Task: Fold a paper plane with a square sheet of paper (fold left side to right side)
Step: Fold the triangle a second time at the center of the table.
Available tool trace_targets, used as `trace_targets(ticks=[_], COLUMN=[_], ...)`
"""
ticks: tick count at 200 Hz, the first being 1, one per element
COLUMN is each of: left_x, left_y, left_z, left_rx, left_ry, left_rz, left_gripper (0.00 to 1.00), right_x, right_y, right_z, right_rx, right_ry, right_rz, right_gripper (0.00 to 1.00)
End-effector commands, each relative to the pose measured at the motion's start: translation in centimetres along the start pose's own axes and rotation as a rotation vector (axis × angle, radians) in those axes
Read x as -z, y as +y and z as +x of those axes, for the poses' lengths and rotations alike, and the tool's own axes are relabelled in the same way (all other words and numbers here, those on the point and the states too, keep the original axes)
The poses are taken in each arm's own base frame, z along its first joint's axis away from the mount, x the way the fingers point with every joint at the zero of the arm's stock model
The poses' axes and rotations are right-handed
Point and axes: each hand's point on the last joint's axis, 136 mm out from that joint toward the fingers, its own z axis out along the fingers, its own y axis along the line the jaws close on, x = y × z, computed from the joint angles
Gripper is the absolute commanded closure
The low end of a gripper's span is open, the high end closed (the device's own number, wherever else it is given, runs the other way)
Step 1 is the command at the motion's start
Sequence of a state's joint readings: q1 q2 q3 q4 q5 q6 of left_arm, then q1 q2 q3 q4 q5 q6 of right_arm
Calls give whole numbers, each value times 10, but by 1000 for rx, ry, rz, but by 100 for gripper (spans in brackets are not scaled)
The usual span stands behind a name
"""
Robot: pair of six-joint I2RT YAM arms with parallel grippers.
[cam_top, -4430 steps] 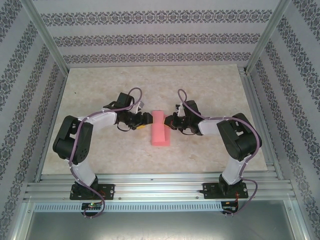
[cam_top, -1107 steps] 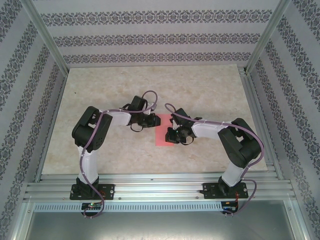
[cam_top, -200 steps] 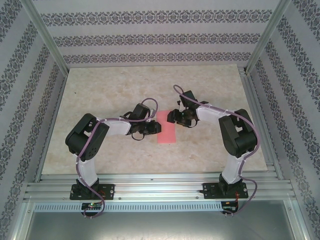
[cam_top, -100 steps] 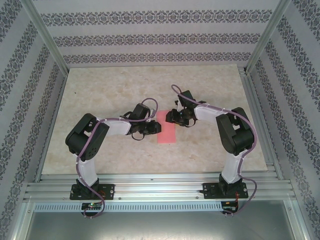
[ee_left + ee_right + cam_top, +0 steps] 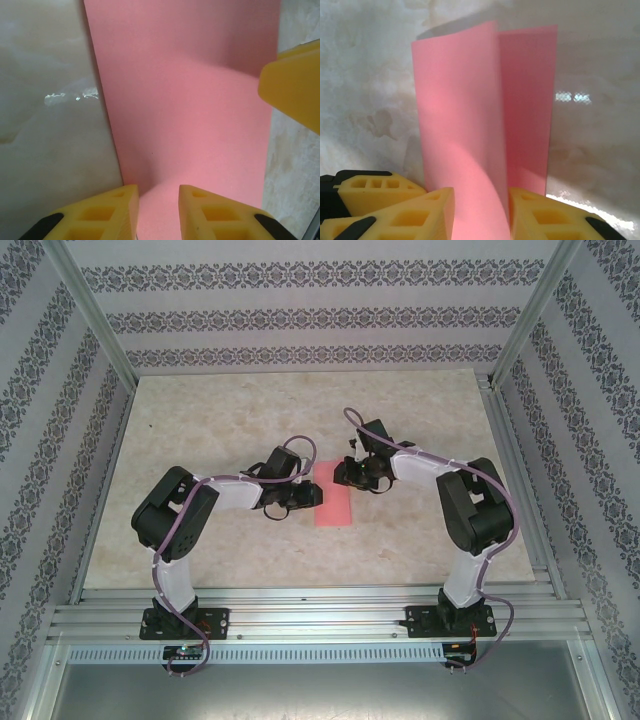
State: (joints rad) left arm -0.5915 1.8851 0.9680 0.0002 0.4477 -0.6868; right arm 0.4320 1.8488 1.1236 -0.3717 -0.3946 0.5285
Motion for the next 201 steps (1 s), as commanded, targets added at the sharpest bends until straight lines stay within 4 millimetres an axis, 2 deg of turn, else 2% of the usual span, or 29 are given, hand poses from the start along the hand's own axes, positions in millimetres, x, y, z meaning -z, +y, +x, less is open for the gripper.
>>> trace_targets(ticks=[1, 37, 61, 116, 128, 151, 179, 201], left_x=[-20, -16, -8, 40, 50, 63, 60, 51], left_y=[15, 10, 3, -31, -40, -61, -79, -83], left_z=[14, 11, 6, -9, -4, 17, 42, 51], left_rx=[0, -18, -58, -256, -321, -469, -577, -618], left_ry=[39, 27, 5, -129, -152, -169, -151, -145], left_rz=[-39, -30, -23, 26, 43, 64, 30, -40], left_gripper=[71, 71, 69, 54, 51, 45, 41, 39], right_x=[5, 4, 5, 17, 19, 19, 19, 17], right_y=[3, -2, 4, 23, 23, 22, 21, 20], right_z=[9, 14, 13, 14, 14, 16, 15, 17], right_rx=[12, -2, -20, -77, -90, -96, -114, -118], right_ry=[7, 18, 18, 37, 54, 71, 74, 86], right_rz=[-13, -3, -34, -112, -101, -86, -83, -76], right_gripper=[68, 74, 87, 98, 100, 100, 100, 100])
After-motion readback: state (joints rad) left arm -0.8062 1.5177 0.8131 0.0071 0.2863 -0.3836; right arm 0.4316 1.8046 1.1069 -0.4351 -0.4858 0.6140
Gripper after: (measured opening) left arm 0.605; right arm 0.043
